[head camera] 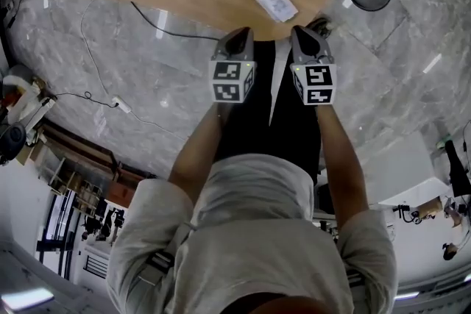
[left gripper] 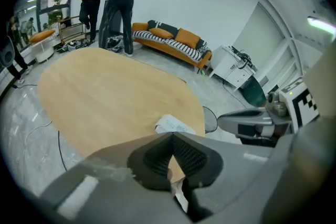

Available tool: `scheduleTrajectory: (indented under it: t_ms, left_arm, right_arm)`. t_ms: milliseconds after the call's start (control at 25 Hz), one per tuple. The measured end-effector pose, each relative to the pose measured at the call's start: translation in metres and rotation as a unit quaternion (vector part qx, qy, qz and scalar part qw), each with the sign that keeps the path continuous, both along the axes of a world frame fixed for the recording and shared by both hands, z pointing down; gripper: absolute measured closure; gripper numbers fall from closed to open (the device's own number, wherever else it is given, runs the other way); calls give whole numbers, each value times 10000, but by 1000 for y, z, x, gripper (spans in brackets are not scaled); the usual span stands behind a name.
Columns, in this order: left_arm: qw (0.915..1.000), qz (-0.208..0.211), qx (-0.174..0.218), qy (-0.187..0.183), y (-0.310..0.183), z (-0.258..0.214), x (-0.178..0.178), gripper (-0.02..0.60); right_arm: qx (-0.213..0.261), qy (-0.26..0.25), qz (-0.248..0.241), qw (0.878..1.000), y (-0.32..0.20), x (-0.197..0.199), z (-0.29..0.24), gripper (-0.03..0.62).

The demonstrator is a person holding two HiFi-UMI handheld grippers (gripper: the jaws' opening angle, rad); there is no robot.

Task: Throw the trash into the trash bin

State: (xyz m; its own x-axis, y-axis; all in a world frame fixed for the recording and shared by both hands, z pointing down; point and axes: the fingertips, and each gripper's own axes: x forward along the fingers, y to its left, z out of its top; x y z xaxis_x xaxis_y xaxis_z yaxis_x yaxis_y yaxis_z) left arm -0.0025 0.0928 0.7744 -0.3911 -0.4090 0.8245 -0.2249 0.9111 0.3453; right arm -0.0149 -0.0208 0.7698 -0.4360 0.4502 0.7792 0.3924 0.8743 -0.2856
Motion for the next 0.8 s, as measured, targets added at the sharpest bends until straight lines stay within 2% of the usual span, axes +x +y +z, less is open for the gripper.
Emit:
scheduleTrajectory:
  t_ms: [80,160,200,240,280,440,680,760,800]
  left_arm:
    - [9999,120,62,76,-3,15,-2,563]
    - [9996,154,164,197,-5,34,-6,563]
    - [9994,174,170,243,-5,42,-9,563]
    - [9994,224,116,256,-7,49,-14,563]
    - [9992,322,9,237,-9,55,-18,563]
    - [9949,907,-406,191,-16,74,-22,563]
    - [9923,1097,-472,328,-17,87,-8,563]
    - [9910,1204,-494,326,-18,87,-7,563]
    - [9907,1227,-483,328,-19,86,-8,563]
  right_arm:
    - [-260,363,492,9978,-2,4,23,586]
    - [-691,815,1211,9869,-5,9,47,583]
    - [-888,1018,1547,9787,-5,11,57,555]
    - [-1040,1183,1817,9707,-6,13,65,466]
    - [-1146,1306,2020,9638,-8,13,72,450]
    - [-1381,1610,2627,9413,-11,13,96,450]
    - [-1855,1995,3260,9053,-10,17,129,413]
    - [-1941,2084,3320,8993,-8,17,136,418]
    - [-1973,2106,3317,8981,-7,17,137,447]
